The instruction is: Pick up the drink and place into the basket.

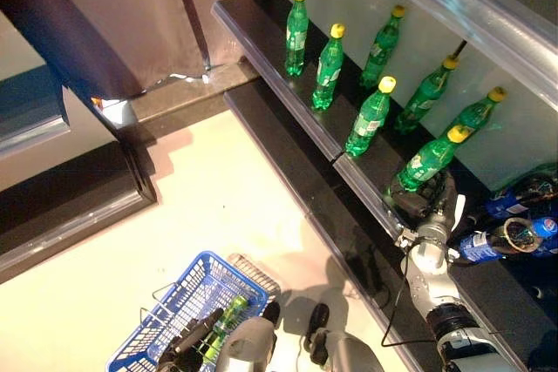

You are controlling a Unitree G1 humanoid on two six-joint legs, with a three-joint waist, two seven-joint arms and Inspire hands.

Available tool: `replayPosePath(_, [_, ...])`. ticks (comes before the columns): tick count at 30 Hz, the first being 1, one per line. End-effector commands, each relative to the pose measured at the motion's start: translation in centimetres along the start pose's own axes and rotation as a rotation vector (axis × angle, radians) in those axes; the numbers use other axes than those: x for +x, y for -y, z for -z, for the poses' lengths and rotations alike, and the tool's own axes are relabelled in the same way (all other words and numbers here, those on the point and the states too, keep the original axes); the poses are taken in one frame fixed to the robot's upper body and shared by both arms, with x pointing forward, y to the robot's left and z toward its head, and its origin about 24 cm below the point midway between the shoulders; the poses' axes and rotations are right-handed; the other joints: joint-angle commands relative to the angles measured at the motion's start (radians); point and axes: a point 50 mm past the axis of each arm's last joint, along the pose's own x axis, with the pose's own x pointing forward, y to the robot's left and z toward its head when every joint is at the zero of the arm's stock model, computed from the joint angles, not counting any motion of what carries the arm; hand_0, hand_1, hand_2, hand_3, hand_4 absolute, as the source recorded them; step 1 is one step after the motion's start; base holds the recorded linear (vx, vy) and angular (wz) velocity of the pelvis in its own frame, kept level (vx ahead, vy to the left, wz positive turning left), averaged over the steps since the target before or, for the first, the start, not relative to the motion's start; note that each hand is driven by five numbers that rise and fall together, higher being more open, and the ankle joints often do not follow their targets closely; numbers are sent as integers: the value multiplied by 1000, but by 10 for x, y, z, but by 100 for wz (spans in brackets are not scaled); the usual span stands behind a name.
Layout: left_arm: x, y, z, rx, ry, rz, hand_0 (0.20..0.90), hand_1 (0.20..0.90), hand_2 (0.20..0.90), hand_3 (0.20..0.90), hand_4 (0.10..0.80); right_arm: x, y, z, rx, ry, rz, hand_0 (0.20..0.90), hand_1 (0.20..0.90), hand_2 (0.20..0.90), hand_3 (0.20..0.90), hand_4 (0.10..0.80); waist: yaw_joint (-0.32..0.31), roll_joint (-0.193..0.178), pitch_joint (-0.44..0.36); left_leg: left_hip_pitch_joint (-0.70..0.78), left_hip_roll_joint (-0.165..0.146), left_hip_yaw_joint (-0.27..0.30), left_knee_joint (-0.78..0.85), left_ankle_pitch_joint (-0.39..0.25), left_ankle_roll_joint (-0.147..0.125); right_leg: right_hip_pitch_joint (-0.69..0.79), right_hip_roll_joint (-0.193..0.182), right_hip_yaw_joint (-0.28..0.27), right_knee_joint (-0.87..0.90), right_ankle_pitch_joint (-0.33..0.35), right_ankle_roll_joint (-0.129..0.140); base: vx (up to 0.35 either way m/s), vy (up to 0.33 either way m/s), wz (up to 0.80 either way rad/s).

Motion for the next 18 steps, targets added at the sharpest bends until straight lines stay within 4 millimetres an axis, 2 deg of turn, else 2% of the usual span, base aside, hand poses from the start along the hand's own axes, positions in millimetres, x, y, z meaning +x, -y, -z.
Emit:
replayPosePath(1, [-11,-10,-14,42,52,71,300,300,300,200,100,18,-10,-67,105,277,-25,900,900,900,900,800,13,10,-63,-58,-39,44,5,43,41,-7,39,63,-22,63,65,-40,2,0])
replayPosePath(9, [-9,-5,-15,39,58,84,300,300,300,200,100,20,-12,-75,101,296,-23,900,900,900,900,800,10,15,-48,-66,-36,48,19,47,35,-9,37,56,-15,66,61,-4,3,0])
replayPosePath(12, [-7,-2,-19,36,68,96,300,300,300,200,100,24,-15,-84,108,316,-20,900,900,900,900,800,8,16,-30,-83,-34,51,31,48,32,-22,38,54,-8,68,61,-70,14,0])
replayPosePath(14, [-5,3,-25,29,82,111,300,300,300,200,100,29,-18,-93,127,337,-18,900,900,900,900,800,7,16,-10,-104,-33,54,41,47,30,-41,40,50,0,70,61,-155,8,0])
replayPosePath(18, [2,21,-42,3,131,168,300,300,300,200,100,41,-26,-127,150,429,-16,900,900,900,900,800,6,13,44,-161,-34,61,56,45,30,-94,48,43,11,75,62,-240,-1,-4])
